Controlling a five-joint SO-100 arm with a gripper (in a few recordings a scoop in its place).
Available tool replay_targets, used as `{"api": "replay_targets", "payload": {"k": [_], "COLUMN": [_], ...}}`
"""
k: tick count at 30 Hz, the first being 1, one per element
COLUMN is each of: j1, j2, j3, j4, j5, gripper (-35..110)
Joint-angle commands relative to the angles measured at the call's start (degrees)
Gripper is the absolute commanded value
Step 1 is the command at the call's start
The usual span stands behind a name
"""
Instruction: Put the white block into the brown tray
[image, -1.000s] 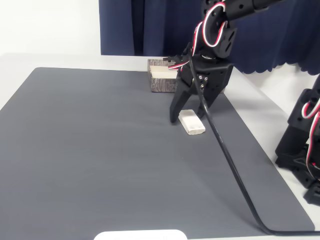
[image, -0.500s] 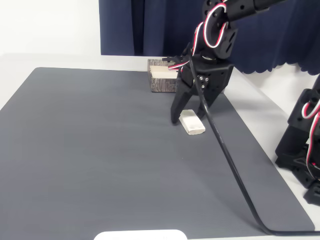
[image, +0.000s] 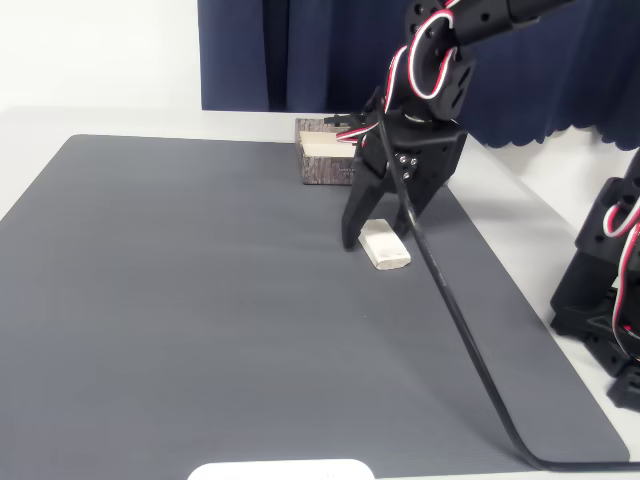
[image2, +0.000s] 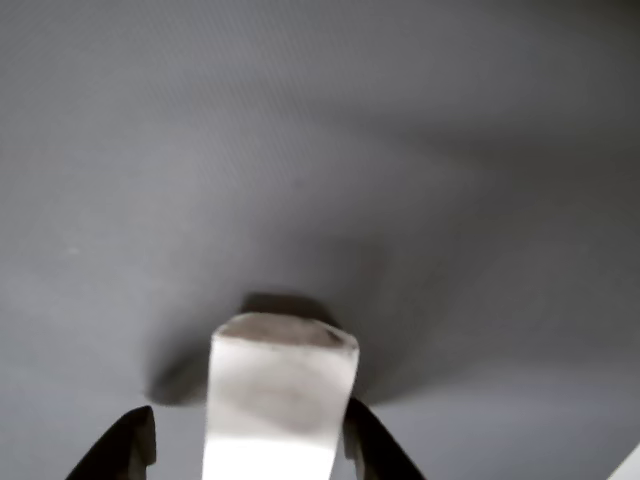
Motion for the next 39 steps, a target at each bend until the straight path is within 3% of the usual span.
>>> {"api": "replay_targets", "payload": {"k": [1,15,39], "j1": [0.09,0.44,-2.02], "j2": [1.14,0.97,1.14], "j3": [0.18,0.35,0.09], "j4": [-0.88,-0.97,-0.7], "j5": [-0.18,-0.62,1.76], "gripper": [42,41,24]}}
